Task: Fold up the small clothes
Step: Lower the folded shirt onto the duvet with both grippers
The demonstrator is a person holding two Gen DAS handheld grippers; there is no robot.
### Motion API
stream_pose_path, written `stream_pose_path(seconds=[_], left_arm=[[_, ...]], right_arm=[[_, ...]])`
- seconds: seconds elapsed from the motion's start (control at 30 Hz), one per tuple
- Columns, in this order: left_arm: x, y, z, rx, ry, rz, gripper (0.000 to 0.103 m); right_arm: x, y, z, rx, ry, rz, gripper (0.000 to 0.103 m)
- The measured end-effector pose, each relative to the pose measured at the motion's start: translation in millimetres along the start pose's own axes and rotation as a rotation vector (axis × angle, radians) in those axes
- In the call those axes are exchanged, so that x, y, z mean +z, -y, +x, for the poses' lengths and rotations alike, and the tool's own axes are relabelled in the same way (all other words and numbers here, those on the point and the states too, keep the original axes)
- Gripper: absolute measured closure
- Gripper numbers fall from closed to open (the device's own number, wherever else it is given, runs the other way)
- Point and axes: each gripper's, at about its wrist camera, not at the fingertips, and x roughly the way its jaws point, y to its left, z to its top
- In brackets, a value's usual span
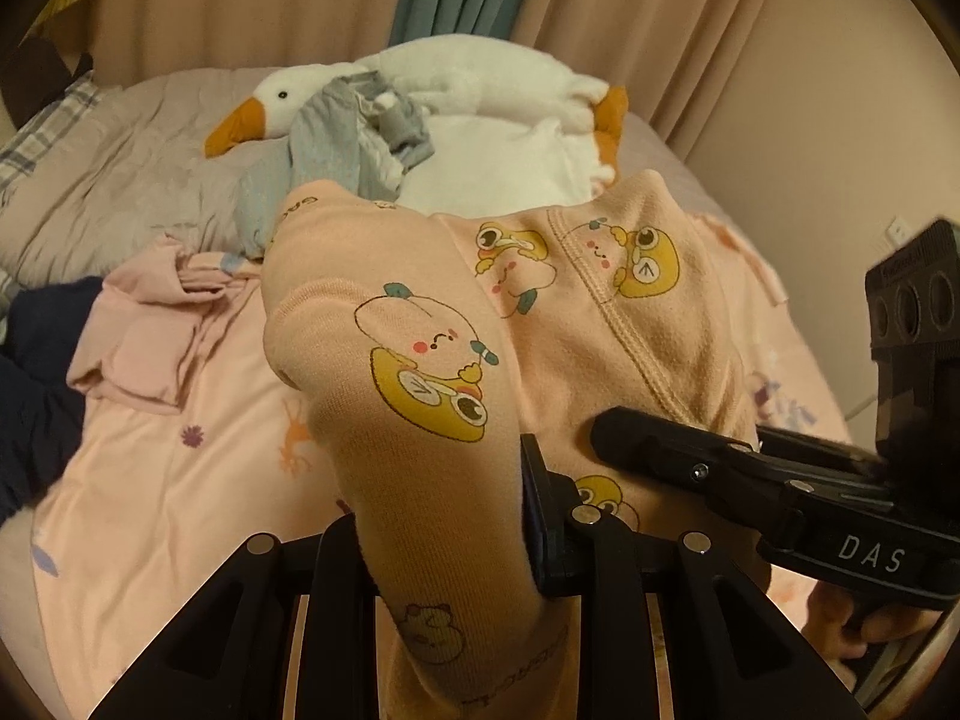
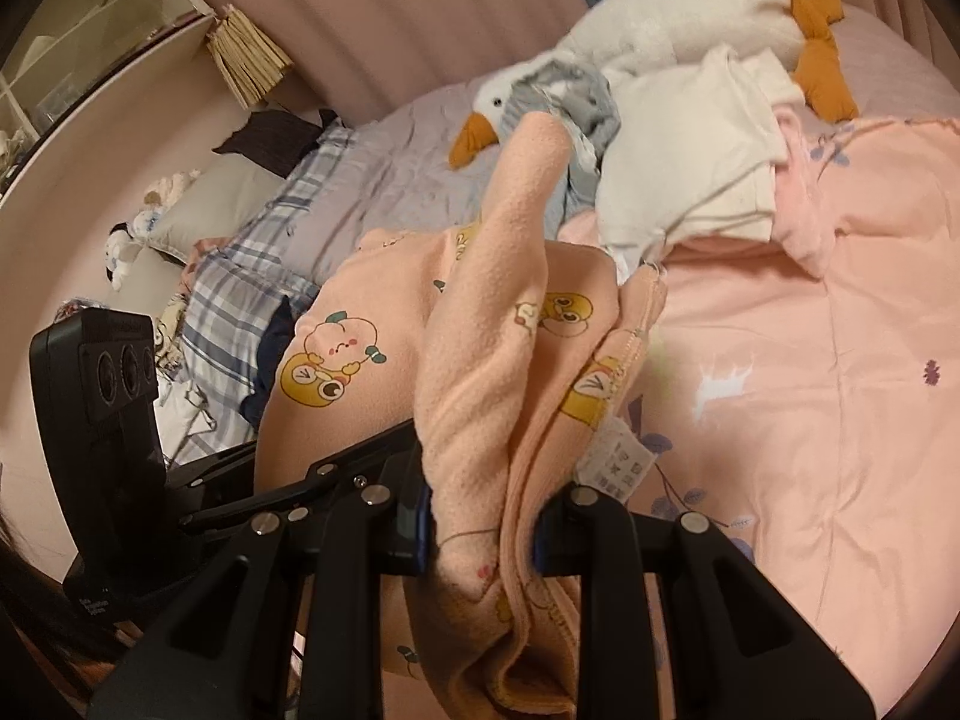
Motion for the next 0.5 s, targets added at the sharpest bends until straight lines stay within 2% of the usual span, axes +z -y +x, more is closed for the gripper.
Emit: stream_pose_path(seconds=[0.07, 0.13, 0.2, 0.3, 0.33, 0.37, 0.4, 0.43, 0.5], left_arm=[[-10.9, -10.7, 30.1, -0.005, -0.032, -0.027, 0.077], [-28.7, -27.9, 69.3, -0.034, -0.100, -0.090, 0.077], [-47.5, -37.6, 98.9, -0.045, -0.138, -0.100, 0.077], [-81.1, -47.9, 142.0, -0.022, -0.224, -0.099, 0.076], [-90.8, -50.6, 149.8, -0.014, -0.242, -0.105, 0.073], [-99.6, -54.1, 151.5, -0.019, -0.220, -0.110, 0.073], [-103.5, -57.5, 149.0, -0.027, -0.192, -0.120, 0.070], [-105.3, -63.3, 146.0, -0.055, -0.182, -0.158, 0.069], [-104.9, -72.2, 145.5, -0.090, -0.192, -0.234, 0.068]], right_arm=[[-4.1, 14.6, 17.3, 0.001, -0.021, -0.002, 0.078], [-12.5, 34.0, 41.1, -0.010, -0.062, 0.032, 0.078], [-28.5, 59.6, 74.0, -0.027, -0.128, 0.079, 0.078], [-59.5, 96.7, 118.9, -0.052, -0.235, 0.171, 0.078], [-66.0, 103.9, 128.5, -0.055, -0.268, 0.188, 0.078], [-76.6, 111.9, 142.2, -0.066, -0.328, 0.188, 0.078], [-86.2, 118.7, 151.5, -0.090, -0.351, 0.180, 0.078], [-92.1, 125.7, 150.4, -0.049, -0.308, 0.195, 0.079], [-95.5, 134.0, 144.6, 0.002, -0.285, 0.260, 0.079]])
